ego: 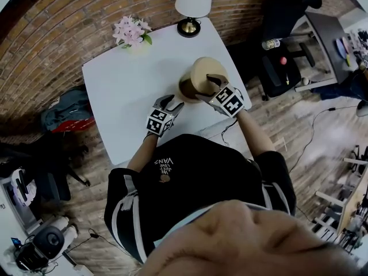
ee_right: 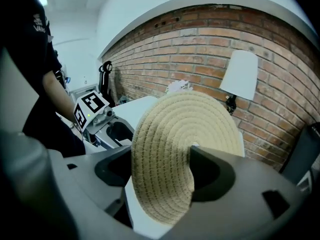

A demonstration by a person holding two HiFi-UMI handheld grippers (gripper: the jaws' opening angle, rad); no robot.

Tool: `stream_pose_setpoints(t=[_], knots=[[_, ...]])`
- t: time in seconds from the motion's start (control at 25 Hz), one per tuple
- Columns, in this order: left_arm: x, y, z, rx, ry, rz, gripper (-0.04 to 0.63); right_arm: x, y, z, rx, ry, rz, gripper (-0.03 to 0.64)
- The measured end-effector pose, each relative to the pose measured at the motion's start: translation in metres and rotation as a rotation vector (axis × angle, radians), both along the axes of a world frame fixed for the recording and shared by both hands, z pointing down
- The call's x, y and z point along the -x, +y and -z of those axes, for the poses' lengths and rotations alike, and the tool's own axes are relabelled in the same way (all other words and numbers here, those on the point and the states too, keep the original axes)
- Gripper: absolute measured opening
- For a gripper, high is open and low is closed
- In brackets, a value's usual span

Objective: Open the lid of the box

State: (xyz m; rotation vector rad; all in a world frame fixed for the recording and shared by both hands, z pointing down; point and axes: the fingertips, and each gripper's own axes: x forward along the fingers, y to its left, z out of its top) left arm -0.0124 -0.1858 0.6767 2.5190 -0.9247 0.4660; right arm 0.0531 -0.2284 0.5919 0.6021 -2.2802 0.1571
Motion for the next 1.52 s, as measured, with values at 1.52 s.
stream_pose_setpoints(t=[1.52], knots=[[0.019,0.053,0.098,-0.185,0.075,0.156,0.012,-0.087,0.086,0.009,0.000,-0.428,-0.469,0.334]])
